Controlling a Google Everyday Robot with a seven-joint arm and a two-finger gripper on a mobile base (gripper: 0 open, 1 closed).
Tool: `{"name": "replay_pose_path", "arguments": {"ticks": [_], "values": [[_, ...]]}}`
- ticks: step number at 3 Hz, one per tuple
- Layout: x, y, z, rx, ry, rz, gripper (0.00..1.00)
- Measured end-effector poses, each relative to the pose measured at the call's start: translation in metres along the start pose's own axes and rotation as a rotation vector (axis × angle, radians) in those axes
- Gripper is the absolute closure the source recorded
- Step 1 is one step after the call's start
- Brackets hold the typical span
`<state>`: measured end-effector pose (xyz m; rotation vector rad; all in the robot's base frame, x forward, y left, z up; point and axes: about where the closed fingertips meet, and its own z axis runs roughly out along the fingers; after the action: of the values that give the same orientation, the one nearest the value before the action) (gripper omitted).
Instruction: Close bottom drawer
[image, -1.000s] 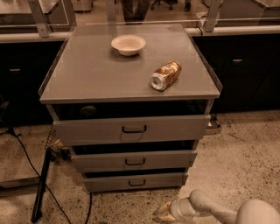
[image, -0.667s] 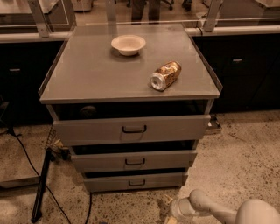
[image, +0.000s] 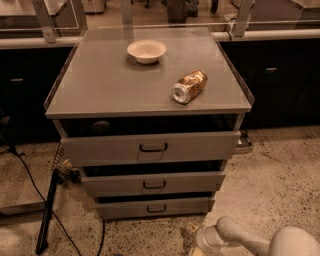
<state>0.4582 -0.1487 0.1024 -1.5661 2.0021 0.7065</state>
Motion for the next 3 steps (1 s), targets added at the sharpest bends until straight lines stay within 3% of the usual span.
{"name": "replay_pose_path", "arguments": {"ticks": [2,3], "values": [[0.077,-0.044,-0.102,0.124,0.213,0.005,0.5],[0.108,-0.081,-0.177,0.204,0.41,-0.014,0.74]]}}
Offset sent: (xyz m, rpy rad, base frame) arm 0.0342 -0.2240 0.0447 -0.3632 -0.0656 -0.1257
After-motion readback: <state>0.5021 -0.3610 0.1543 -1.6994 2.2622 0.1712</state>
